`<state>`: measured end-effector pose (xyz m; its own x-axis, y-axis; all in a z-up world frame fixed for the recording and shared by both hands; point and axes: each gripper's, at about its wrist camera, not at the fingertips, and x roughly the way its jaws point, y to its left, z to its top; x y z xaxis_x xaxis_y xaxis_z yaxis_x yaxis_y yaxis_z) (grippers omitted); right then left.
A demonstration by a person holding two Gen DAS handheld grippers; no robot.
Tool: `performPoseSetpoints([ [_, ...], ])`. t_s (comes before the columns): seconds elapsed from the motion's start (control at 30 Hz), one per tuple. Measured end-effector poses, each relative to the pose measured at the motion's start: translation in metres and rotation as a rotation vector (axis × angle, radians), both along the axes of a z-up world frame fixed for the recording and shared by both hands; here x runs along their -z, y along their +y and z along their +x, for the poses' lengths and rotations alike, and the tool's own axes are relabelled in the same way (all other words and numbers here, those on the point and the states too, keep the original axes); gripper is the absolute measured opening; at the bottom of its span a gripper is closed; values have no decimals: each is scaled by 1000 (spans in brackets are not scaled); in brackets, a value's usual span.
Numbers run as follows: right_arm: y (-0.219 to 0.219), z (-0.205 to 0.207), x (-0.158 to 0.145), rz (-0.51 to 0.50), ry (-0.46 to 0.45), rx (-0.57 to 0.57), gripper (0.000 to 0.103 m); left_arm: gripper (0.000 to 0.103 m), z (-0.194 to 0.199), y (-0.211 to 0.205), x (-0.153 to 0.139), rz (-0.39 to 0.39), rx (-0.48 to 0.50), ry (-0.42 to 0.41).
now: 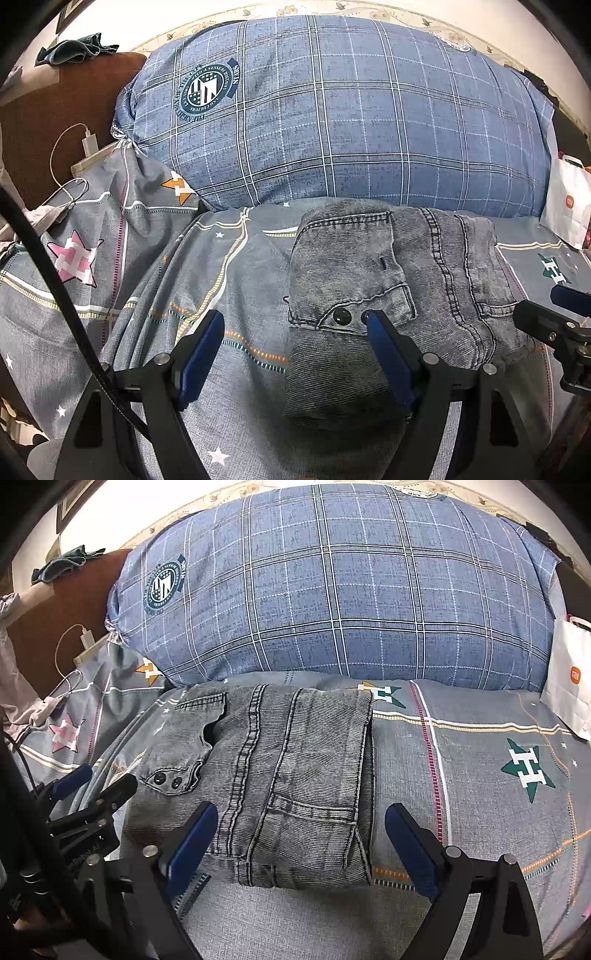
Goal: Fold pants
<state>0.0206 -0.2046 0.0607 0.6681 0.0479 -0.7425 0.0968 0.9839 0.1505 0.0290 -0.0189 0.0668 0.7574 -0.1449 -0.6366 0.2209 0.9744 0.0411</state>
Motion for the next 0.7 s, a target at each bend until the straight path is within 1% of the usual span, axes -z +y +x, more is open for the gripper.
performPoseSetpoints([
  [0.7, 1, 1, 1, -4, 8, -2, 94, 80, 0, -1, 1, 3, 3, -5],
])
